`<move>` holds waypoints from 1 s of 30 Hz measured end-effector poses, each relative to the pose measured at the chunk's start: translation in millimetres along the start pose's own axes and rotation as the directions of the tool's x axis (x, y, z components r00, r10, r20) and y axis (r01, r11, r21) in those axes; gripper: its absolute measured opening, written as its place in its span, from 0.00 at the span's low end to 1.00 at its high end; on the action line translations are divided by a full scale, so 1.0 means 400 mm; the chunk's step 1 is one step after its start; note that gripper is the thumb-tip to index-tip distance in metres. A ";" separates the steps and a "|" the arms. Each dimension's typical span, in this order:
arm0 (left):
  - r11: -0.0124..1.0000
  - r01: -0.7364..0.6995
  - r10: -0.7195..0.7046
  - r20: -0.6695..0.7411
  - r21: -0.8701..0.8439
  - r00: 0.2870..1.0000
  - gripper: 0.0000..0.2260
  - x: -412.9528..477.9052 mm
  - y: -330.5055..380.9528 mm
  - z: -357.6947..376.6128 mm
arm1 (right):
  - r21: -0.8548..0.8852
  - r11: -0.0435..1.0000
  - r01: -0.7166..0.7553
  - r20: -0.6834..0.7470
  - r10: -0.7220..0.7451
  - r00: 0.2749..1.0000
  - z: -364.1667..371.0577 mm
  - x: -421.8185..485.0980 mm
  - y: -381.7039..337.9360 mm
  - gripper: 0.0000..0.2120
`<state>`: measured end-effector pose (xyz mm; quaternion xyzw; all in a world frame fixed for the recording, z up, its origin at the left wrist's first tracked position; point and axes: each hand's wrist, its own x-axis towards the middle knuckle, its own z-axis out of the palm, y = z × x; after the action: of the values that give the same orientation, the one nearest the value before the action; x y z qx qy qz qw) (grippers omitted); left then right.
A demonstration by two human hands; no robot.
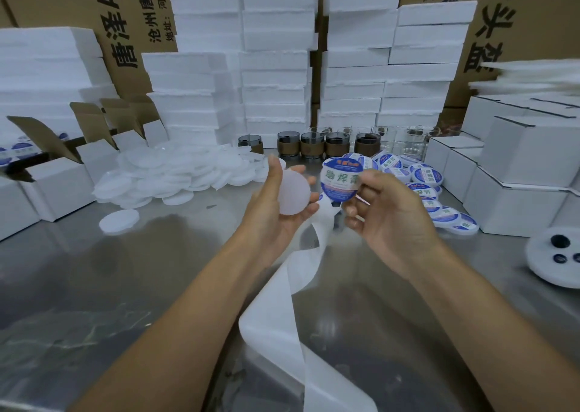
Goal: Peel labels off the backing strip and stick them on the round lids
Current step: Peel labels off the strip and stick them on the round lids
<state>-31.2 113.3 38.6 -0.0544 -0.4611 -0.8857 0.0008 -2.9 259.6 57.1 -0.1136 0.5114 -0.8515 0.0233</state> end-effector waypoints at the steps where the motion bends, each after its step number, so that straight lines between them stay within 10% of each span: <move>1: 0.999 0.035 -0.037 0.056 0.036 0.998 0.30 -0.002 -0.003 0.004 | -0.024 1.000 -0.004 0.043 0.005 0.999 0.004 -0.002 0.000 0.06; 11: 0.990 0.144 -0.139 0.369 0.016 0.919 0.38 -0.005 -0.029 0.008 | -0.297 0.954 0.034 0.016 -0.031 0.999 0.014 -0.005 0.023 0.08; 30: 0.986 0.150 -0.165 0.271 0.075 0.948 0.34 -0.004 -0.033 0.014 | -0.370 0.929 -0.001 -0.114 -0.044 0.992 0.012 -0.005 0.031 0.08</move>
<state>-29.8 125.3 30.6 -0.1401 -0.4829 -0.8541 -0.1328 -0.8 250.0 48.0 -0.0701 0.6617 -0.7455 -0.0387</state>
